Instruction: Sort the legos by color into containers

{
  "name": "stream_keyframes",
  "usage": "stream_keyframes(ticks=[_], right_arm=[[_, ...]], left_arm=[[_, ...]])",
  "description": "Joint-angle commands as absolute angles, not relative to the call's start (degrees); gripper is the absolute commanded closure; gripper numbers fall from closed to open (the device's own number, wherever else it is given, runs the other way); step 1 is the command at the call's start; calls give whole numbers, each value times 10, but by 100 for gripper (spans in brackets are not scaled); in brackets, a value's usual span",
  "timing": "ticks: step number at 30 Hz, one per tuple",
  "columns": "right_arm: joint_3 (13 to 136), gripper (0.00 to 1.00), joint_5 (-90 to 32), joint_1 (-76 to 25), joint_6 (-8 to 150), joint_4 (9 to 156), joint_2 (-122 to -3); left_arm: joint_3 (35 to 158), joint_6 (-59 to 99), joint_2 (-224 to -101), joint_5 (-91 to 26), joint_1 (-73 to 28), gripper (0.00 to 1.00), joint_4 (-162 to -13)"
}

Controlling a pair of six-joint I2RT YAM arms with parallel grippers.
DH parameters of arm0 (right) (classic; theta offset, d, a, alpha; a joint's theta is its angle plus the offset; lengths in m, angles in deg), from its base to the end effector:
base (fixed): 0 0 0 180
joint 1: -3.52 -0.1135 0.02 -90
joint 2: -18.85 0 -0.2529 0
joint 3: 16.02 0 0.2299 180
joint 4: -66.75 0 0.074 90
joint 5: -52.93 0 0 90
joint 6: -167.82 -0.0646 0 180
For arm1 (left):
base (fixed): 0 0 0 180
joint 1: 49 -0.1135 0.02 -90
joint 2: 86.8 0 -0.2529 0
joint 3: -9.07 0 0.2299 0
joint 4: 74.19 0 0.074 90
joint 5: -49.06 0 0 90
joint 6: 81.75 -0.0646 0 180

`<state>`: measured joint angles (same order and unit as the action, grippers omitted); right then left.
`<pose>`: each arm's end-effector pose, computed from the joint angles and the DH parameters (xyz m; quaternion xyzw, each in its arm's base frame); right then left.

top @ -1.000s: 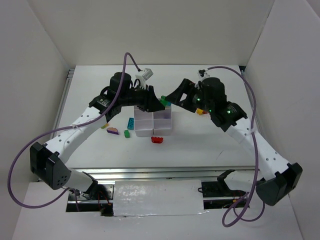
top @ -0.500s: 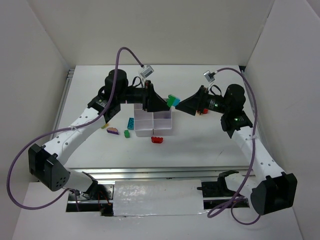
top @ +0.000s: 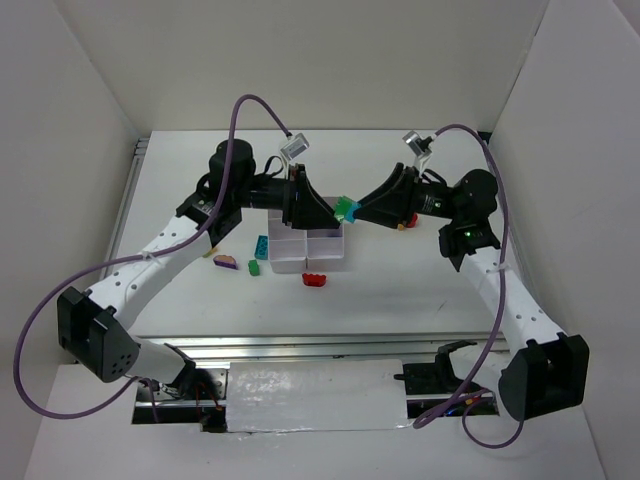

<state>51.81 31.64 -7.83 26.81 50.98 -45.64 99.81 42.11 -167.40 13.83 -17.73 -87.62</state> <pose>0.2163 0.1048 0.3870 -0.2701 0.6063 0.6282 0.4060 0.2428 -0.2092 0.3971 0.3011 0.6526 -0.6100 0.3337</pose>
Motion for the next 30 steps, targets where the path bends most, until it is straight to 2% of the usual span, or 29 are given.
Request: stream_keyframes(ticks=[1,4,6,8,9,10,27,30], right_arm=[[523,53,331,-78,234,433,-461],[522,68,331,-78,245,443,-462],[523,71,325,-78,270,464,-460],[527,81,324,-80,286,495,-460],[529,86,324,-78,296,502,-460],[528,100,325,-78,299,507,-460],[519,100,332,-40,456,714,-441],[530,100,272,-39,494,790,-436]], left_arm=[[1015,416,-1672,154,-176,100,-859],[1019,413,-1677,150,-176,100,-865],[1022,411,-1679,149,-176,100,-867],[1025,410,-1683,150,-176,100,-867],[1026,408,-1684,150,-176,100,-869],[1029,405,-1685,148,-175,100,-880],[1044,350,-1701,127,-232,100,-941],[1050,332,-1705,86,-232,100,-974]])
